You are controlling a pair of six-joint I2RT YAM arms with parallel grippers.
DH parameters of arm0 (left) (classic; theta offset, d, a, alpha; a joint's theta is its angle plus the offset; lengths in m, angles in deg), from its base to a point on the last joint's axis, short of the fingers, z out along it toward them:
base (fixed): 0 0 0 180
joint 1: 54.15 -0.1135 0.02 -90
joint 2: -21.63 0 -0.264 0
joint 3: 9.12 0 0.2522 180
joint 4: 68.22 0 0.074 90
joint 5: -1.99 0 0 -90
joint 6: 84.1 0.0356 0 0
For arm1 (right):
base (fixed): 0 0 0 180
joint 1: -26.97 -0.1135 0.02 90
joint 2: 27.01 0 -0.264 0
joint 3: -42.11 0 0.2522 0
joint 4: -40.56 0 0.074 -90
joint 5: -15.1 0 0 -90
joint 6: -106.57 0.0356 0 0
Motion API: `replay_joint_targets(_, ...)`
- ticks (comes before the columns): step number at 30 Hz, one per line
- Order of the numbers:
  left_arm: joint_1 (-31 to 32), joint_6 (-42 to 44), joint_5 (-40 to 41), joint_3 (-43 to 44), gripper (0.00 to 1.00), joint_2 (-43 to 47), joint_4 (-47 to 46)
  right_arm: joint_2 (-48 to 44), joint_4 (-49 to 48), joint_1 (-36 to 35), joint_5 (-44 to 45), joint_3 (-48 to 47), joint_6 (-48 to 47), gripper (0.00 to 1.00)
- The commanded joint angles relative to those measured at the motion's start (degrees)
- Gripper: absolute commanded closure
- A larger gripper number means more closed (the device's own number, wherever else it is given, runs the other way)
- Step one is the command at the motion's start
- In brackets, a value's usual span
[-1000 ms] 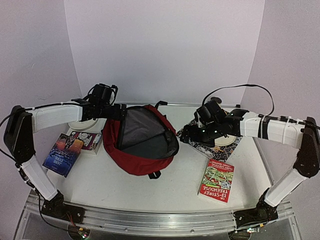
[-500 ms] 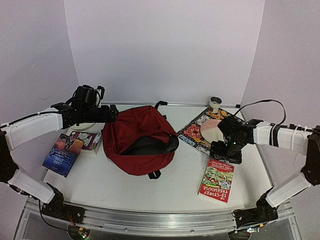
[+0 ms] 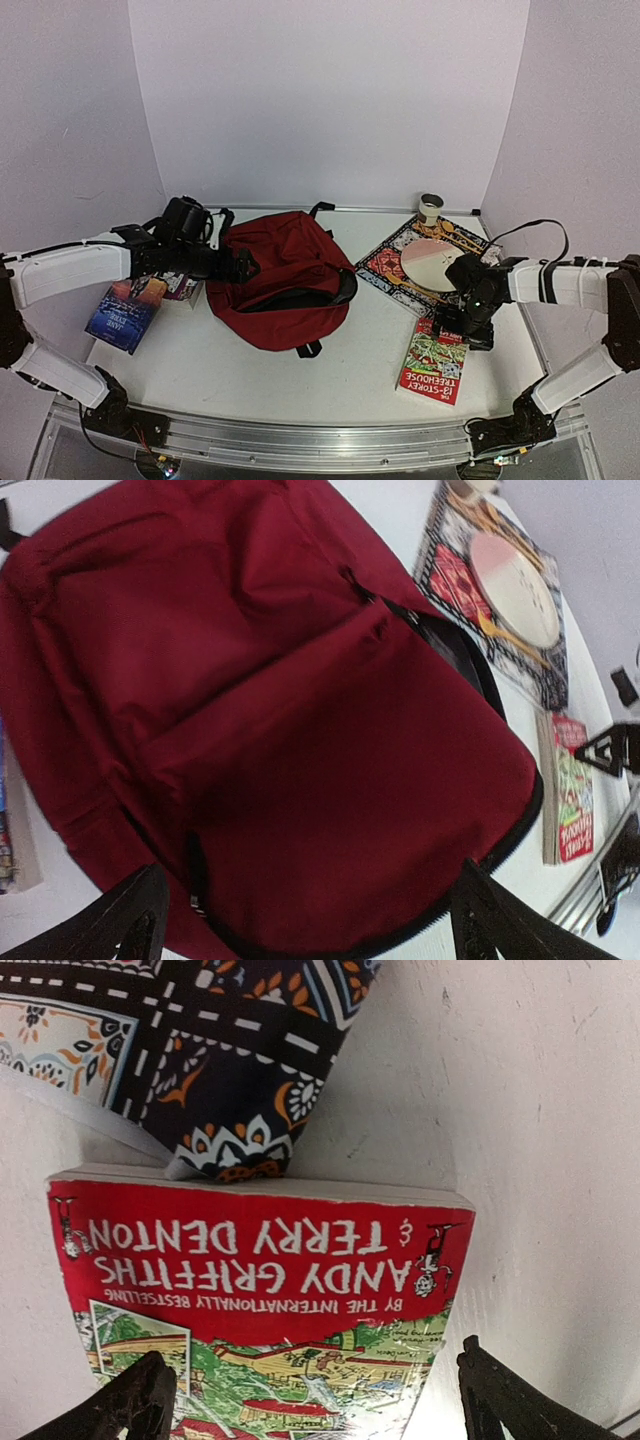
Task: Pack the student bag
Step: Pick up the largest pocket of the bag from the student bag.
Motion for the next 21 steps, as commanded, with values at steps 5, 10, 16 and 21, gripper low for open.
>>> replay_joint_targets(5,8.8,5.4,0.1,5.5,0.00,-7.1,1.1,-2.2,0.4,0.0,-1.2,1.1,0.5,0.02)
replay_joint_targets(10,10.2,9.2,2.1,6.5,0.00,-9.6,2.1,-2.1,-0.6,0.0,-1.2,1.0,0.3,0.02)
replay_joint_targets(16,10.2,9.9,20.5,10.1,0.00,-14.1,2.8,-0.1,-2.2,0.0,-2.8,0.4,-0.2,0.02)
replay_joint_targets(21,7.0,10.3,27.0,16.6,0.00,-18.8,2.7,-0.3,-2.8,0.0,-3.7,0.4,-0.5,0.02)
